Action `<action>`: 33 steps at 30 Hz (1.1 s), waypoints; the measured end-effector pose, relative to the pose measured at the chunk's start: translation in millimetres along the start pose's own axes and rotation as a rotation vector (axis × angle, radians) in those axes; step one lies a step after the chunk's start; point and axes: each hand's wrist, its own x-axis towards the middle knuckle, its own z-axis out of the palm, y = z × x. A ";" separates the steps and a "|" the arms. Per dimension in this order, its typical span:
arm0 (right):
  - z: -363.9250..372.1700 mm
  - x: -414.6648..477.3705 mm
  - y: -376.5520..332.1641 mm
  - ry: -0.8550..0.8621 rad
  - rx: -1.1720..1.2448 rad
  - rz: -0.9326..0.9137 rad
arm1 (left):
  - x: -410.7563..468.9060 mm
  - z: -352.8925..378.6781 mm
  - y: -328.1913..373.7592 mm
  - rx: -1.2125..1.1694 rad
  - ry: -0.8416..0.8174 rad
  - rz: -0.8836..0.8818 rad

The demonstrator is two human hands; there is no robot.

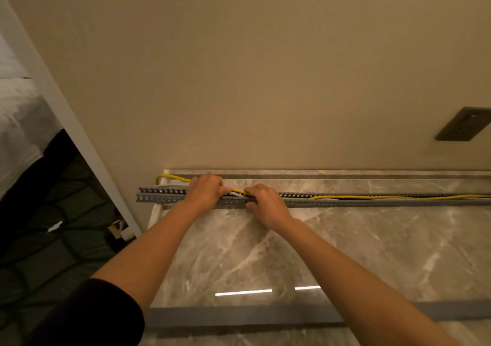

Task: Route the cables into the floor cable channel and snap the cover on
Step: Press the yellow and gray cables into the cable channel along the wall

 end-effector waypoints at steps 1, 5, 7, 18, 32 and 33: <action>1.2 1.6 -2.6 0.003 0.001 0.006 | 1.5 -1.4 -3.8 -0.015 0.007 0.018; 3.0 7.5 -7.0 0.003 -0.031 0.027 | 3.8 -6.1 -13.0 0.014 0.012 0.091; 2.3 9.8 -8.1 -0.013 -0.088 0.027 | 4.2 -8.8 -14.6 -0.016 0.024 0.130; 2.4 14.4 -4.6 -0.044 -0.180 -0.037 | -8.7 -9.3 -12.8 -0.003 0.125 0.166; 4.1 11.5 -6.2 -0.061 -0.224 -0.042 | -13.2 -22.9 -2.4 0.013 -0.096 0.030; 4.4 11.1 -5.7 -0.057 -0.219 -0.044 | -12.0 -22.1 -0.2 0.009 -0.098 0.010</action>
